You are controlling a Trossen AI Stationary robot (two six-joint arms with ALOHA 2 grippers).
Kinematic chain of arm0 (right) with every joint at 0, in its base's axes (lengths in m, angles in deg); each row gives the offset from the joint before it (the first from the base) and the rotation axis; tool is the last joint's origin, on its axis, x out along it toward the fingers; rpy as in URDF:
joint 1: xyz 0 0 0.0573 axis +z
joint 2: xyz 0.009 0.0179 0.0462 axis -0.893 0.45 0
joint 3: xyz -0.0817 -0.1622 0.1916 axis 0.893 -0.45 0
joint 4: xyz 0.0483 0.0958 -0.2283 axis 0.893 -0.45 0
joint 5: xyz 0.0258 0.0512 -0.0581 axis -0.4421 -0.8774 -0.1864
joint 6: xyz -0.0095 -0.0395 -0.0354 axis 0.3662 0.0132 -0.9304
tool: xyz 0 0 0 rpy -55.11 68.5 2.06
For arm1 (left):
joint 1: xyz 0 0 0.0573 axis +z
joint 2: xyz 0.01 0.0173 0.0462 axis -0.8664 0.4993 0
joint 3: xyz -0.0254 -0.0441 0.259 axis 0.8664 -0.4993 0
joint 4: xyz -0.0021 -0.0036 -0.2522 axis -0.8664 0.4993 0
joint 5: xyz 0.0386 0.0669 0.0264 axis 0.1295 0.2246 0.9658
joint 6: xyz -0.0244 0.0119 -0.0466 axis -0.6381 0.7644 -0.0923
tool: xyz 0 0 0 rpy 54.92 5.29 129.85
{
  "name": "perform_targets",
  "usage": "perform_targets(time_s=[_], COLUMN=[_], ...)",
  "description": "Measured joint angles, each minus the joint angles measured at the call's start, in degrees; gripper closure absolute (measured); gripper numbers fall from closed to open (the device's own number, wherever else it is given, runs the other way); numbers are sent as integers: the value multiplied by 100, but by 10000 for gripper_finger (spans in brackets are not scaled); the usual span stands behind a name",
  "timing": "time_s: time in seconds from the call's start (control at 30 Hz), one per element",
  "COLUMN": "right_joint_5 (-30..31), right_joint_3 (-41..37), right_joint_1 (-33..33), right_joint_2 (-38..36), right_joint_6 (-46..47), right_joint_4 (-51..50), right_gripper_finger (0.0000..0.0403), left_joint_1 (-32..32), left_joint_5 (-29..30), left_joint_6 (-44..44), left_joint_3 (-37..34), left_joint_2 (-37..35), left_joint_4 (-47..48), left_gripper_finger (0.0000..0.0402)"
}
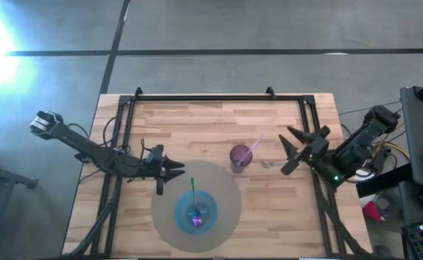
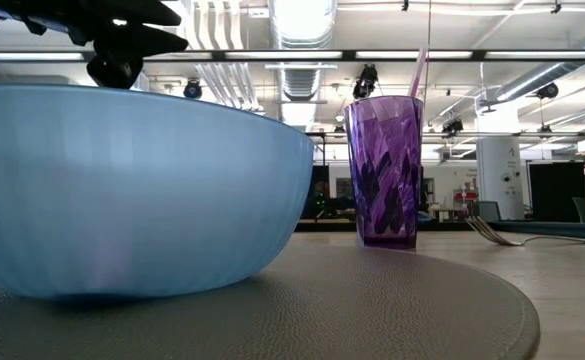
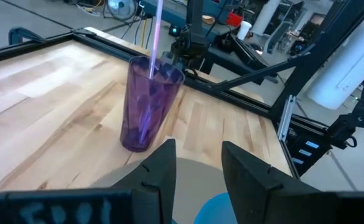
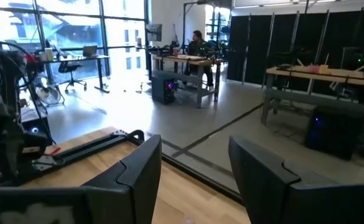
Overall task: Pick & Place Utensil
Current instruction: Move the purple cup to the top left of the brown placemat
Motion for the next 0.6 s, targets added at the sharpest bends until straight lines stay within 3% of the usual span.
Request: perform_targets(time_s=[0.3, 0.6], right_joint_5=[-984, -1069], right_joint_3=[-2, -2], right_joint_1=[-9, -9], right_joint_2=[-758, -1479], right_joint_6=[-610, -1378], right_joint_4=[-57, -168], right_gripper_finger=[219, 220], left_joint_1=[0, 0], left_joint_5=[-2, -2], left_joint_6=[1, 1], left_joint_3=[0, 0], left_joint_2=[0, 0], left_joint_4=[4, 4], left_gripper_finger=[282, 282])
